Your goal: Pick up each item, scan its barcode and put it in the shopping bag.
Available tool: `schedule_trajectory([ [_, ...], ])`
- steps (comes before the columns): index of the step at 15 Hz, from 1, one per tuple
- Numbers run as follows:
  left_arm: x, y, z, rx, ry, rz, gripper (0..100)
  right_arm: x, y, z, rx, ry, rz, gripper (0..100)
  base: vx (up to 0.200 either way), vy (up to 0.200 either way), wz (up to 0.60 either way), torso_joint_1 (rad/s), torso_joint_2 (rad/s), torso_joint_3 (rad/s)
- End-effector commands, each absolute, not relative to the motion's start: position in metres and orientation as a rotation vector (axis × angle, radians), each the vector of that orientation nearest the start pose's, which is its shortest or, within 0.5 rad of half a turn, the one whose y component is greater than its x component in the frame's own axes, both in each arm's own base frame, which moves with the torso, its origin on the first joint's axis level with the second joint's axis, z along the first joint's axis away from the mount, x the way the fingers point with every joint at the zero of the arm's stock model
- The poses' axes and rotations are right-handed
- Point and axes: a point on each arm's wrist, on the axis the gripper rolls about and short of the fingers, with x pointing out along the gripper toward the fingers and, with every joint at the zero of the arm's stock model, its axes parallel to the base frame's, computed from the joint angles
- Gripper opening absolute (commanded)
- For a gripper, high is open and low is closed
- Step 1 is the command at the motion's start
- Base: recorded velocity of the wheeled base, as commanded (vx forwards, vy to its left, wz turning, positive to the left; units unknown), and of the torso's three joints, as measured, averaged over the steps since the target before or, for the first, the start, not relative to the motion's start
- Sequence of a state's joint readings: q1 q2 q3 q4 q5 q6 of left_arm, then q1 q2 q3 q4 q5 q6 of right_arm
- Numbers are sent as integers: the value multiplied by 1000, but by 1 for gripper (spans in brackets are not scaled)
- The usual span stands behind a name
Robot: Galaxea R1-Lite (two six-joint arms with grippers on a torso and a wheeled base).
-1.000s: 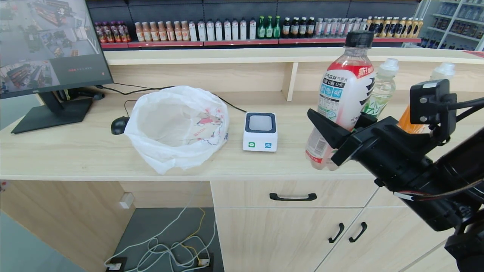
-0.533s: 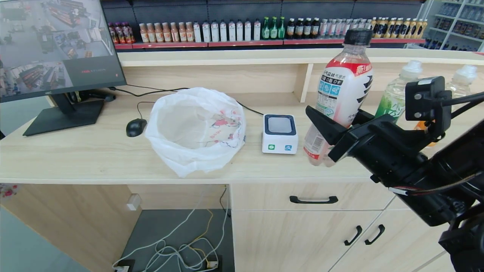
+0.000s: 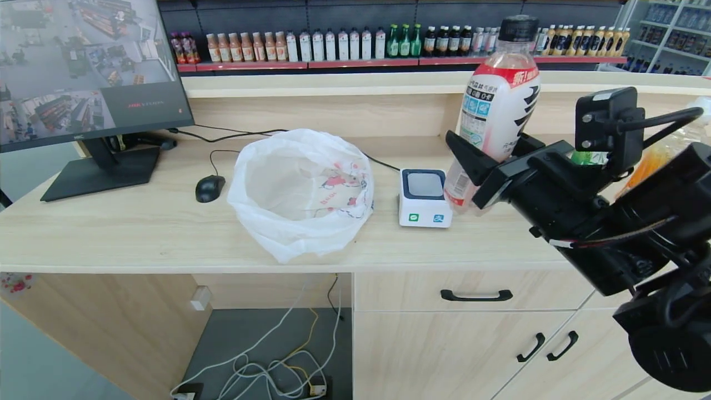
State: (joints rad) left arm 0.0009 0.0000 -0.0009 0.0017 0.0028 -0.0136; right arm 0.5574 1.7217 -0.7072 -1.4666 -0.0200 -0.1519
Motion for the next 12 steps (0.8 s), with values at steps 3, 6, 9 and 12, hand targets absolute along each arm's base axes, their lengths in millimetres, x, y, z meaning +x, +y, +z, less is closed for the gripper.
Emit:
schedule_trajectory([
  [3, -23, 0, 76, -15, 0, 5, 100, 287, 151, 230, -91, -509, 463, 0, 0, 0, 0, 0, 0, 0],
  [6, -23, 0, 76, -17, -2, 5, 100, 316, 146, 238, -164, -586, 474, 0, 0, 0, 0, 0, 0, 0],
  [9, -23, 0, 75, -15, 1, 5, 100, 337, 157, 232, -228, -628, 516, 0, 0, 0, 0, 0, 0, 0],
  [12, -23, 0, 75, -17, 1, 5, 100, 372, 159, 237, -381, -778, 603, 0, 0, 0, 0, 0, 0, 0],
])
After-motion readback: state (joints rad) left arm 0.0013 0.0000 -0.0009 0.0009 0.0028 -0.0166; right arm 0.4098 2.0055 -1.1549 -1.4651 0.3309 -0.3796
